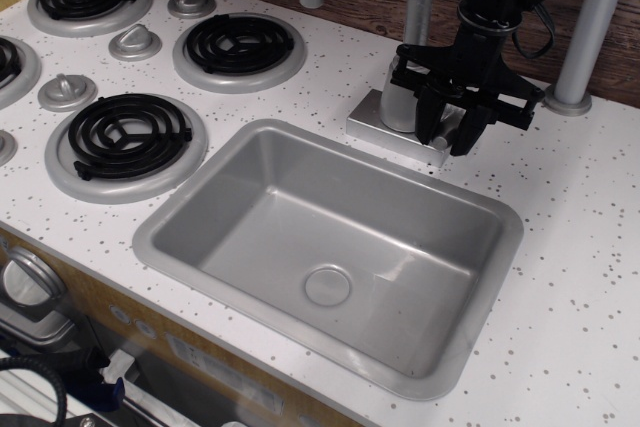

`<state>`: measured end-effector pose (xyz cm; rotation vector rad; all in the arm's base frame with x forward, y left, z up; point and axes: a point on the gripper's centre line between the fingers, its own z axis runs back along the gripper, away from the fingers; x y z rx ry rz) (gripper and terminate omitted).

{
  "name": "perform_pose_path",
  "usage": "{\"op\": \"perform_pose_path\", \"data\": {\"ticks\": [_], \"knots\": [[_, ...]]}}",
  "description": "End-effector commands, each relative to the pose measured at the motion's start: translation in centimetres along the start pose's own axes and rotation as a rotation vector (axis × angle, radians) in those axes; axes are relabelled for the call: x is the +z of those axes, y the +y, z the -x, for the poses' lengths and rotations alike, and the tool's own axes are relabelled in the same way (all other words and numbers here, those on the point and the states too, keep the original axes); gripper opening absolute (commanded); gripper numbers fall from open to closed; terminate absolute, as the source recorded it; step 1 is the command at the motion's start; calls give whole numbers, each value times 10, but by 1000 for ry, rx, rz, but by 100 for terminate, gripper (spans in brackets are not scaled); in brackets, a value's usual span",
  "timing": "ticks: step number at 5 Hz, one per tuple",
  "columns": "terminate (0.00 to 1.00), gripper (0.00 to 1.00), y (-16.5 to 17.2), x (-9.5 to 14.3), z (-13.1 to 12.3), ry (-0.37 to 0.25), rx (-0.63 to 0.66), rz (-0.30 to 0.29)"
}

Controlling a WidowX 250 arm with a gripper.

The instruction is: Lever vertical to front

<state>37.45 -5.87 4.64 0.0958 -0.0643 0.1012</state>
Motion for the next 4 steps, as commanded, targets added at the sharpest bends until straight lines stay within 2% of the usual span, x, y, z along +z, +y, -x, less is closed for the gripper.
{"op": "perform_pose_path", "data": {"ticks": [1, 2, 3, 4], "knots": [[0, 100, 1, 20, -8, -57, -8, 19], [0, 100, 1, 23, -9, -58, -15, 12], [0, 100, 0, 36, -9, -41, -16, -25], [100, 100, -3, 55, -6, -22, -6, -75]]}}
